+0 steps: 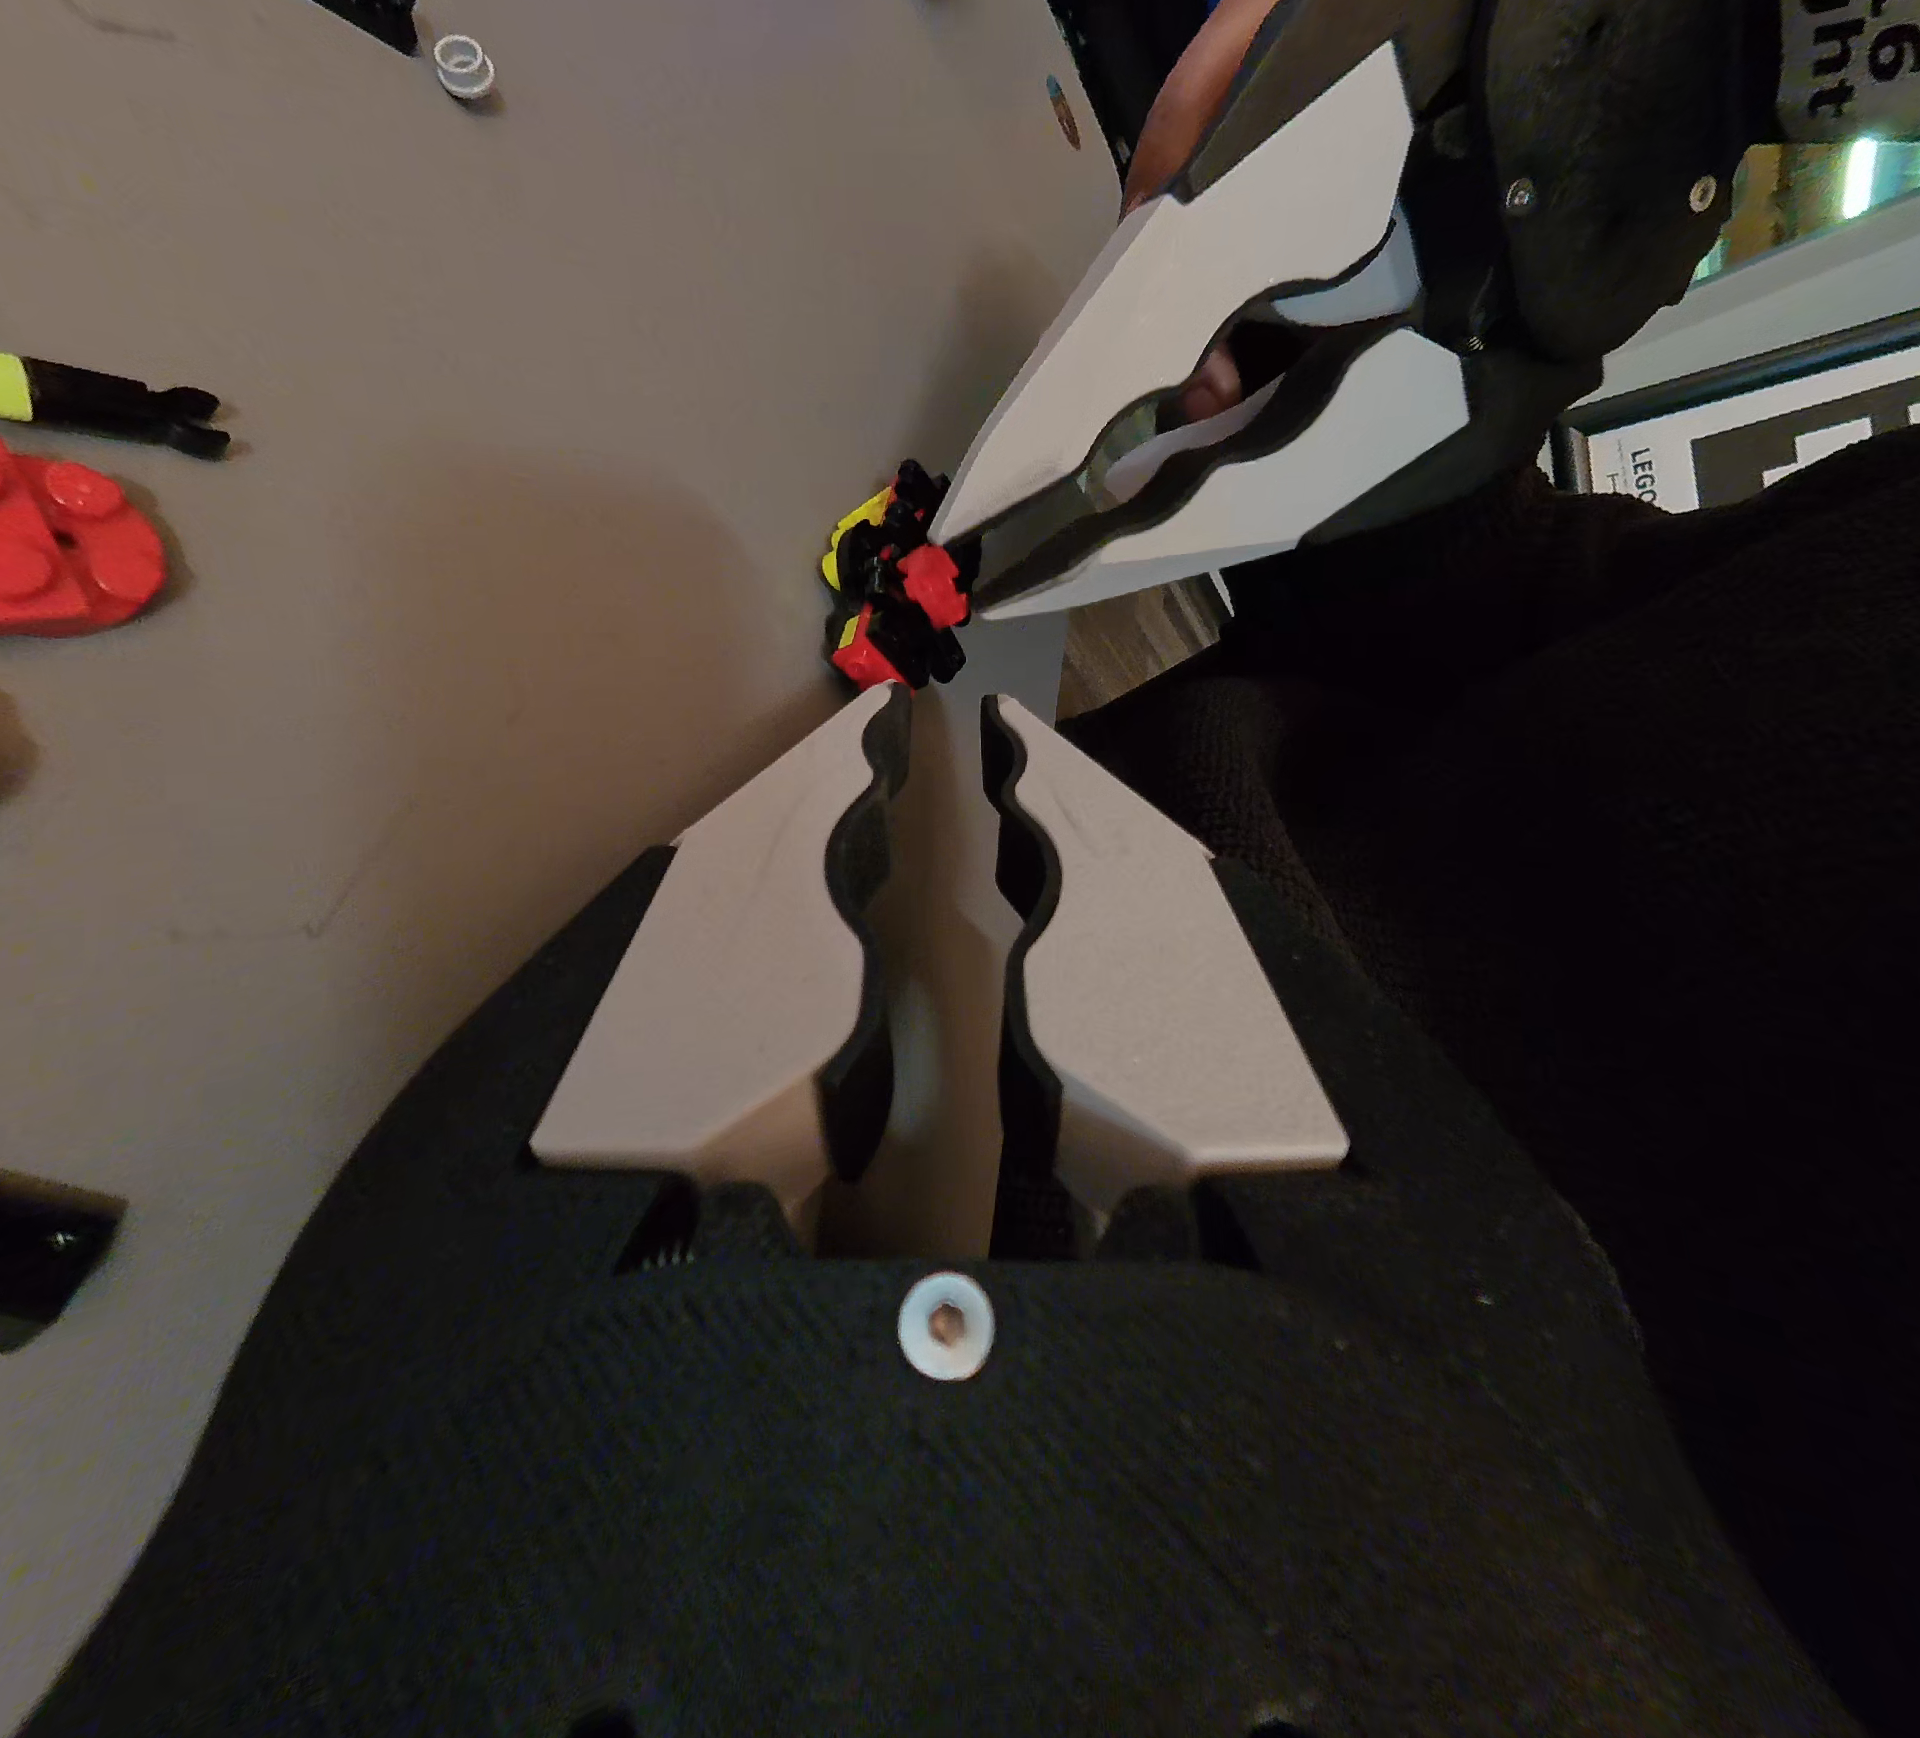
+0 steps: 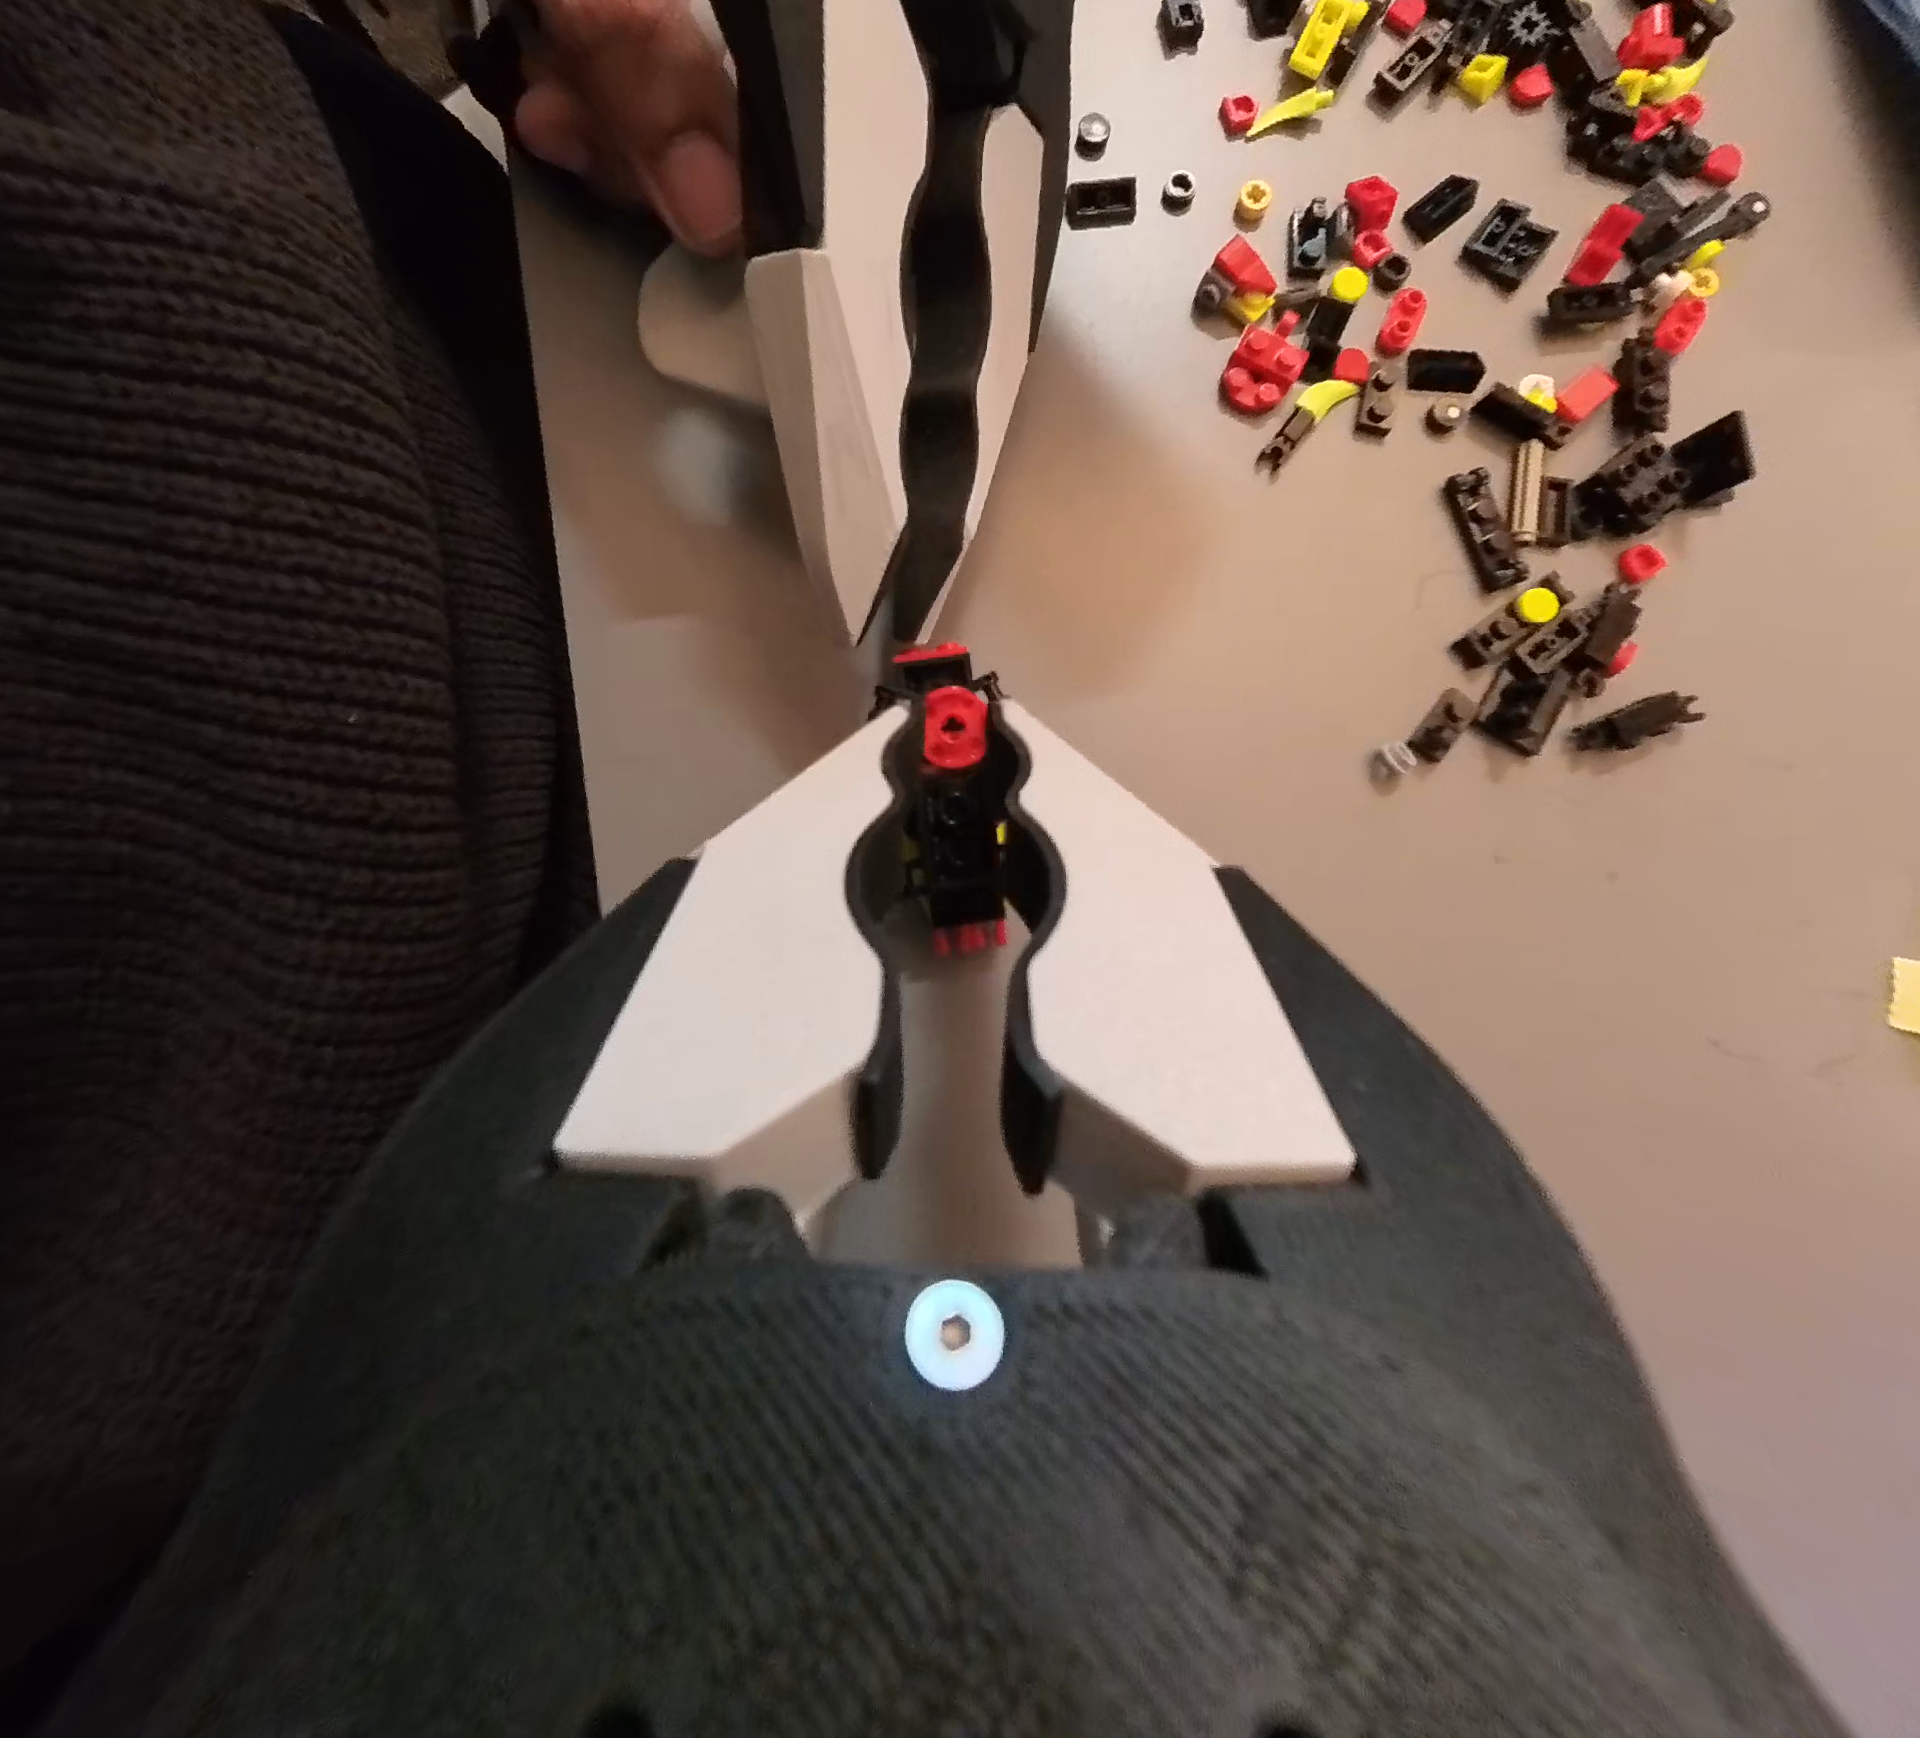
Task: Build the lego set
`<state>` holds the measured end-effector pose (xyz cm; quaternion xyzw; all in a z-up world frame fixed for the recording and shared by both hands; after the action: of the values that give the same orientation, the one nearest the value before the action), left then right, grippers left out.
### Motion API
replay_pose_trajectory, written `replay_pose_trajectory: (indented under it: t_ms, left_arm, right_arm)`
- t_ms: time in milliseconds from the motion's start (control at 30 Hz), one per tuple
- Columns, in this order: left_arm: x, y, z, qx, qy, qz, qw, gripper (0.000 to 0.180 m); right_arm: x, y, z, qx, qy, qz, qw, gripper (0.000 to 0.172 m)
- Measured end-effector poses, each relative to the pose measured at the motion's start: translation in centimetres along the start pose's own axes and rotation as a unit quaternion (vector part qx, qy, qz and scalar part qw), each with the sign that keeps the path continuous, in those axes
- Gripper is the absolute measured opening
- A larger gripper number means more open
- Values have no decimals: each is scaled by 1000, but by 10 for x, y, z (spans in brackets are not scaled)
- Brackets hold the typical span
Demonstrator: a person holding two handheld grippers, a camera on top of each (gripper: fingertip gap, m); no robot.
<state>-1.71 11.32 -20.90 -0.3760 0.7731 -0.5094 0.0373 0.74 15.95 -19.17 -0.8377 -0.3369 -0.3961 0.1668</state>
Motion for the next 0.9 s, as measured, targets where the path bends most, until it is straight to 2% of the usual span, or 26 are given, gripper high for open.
replay_pose_trajectory:
  t_ms: [433,900]
  left_arm:
    - [0,0,0,0,0,0,1000,11]
    - [-1,0,1,-2,3,-1,1000,11]
  right_arm:
    - [-2,1,2,-21,8,-10,1000,2]
    - [-2,2,3,-45,7,-17,999,2]
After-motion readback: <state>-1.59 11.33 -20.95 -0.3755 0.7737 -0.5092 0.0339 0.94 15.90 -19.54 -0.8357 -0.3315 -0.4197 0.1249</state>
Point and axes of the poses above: each gripper's, where its closed fingertips meet, x back along the fingers, z out of its underside, y = z × x across the jaws, the point moved 3 cm from there along x, back along the fingers
